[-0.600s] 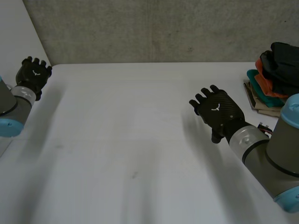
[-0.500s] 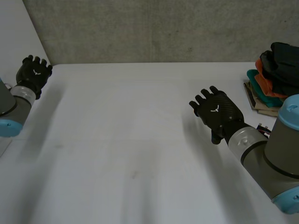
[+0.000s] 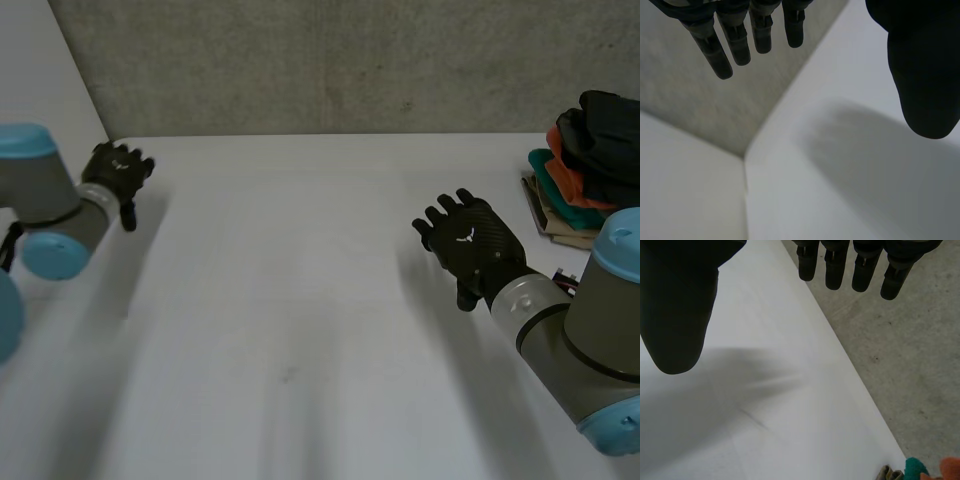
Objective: Fold the laundry.
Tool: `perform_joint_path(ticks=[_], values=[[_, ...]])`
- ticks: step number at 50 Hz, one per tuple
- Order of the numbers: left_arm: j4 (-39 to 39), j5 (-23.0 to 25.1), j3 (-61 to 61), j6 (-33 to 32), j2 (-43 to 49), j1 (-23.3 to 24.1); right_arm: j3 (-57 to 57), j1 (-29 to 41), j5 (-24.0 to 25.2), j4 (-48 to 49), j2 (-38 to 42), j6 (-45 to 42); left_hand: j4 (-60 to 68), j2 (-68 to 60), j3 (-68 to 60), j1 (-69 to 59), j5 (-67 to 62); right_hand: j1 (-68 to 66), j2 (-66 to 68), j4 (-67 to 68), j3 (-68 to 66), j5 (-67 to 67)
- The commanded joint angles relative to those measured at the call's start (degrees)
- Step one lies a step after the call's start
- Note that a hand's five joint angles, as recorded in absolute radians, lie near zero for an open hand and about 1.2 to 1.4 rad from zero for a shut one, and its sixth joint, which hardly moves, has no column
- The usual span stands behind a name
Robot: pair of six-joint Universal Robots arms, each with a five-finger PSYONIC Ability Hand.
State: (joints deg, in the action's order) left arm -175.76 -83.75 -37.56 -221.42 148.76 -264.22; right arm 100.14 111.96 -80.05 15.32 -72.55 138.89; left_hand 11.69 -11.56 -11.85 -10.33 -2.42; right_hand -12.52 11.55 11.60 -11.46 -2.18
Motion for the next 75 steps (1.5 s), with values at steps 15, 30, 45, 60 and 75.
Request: perform_joint_path(ticks=[15, 30, 45, 60, 75], values=[[-23.57, 20.72, -64.73, -8.95, -42.22, -22.47, 0.49, 2.04, 0.24, -0.38, 1.01, -0.72, -1.69, 1.56, 1.85, 0.33, 2.42, 2.52, -1.55, -1.60, 1.46, 2.18], [-31.41, 26.71, -79.25, 6.16, -53.22, -33.20, 0.67, 2.83, 0.60, -0.90, 0.13, -0.55, -1.69, 1.56, 1.85, 0.33, 2.42, 2.52, -1.55, -1.60, 1.46, 2.18], [-30.79, 4.75, -71.78, 17.60, -54.27, -7.82, -2.23, 0.98, -0.46, -5.12, -4.70, 11.40, -1.69, 1.56, 1.85, 0.33, 2.42, 2.52, -1.55, -1.60, 1.46, 2.18], [-8.21, -15.47, -57.46, 24.10, -61.57, 20.67, -6.54, -4.90, -2.66, -14.70, -12.96, 30.82, -1.69, 1.56, 1.85, 0.33, 2.42, 2.52, -1.55, -1.60, 1.46, 2.18], [3.49, -18.12, -54.46, 30.61, -62.36, 22.52, -5.92, -6.66, -4.94, -13.04, -17.89, 29.78, -1.69, 1.56, 1.85, 0.33, 2.42, 2.52, -1.55, -1.60, 1.46, 2.18]])
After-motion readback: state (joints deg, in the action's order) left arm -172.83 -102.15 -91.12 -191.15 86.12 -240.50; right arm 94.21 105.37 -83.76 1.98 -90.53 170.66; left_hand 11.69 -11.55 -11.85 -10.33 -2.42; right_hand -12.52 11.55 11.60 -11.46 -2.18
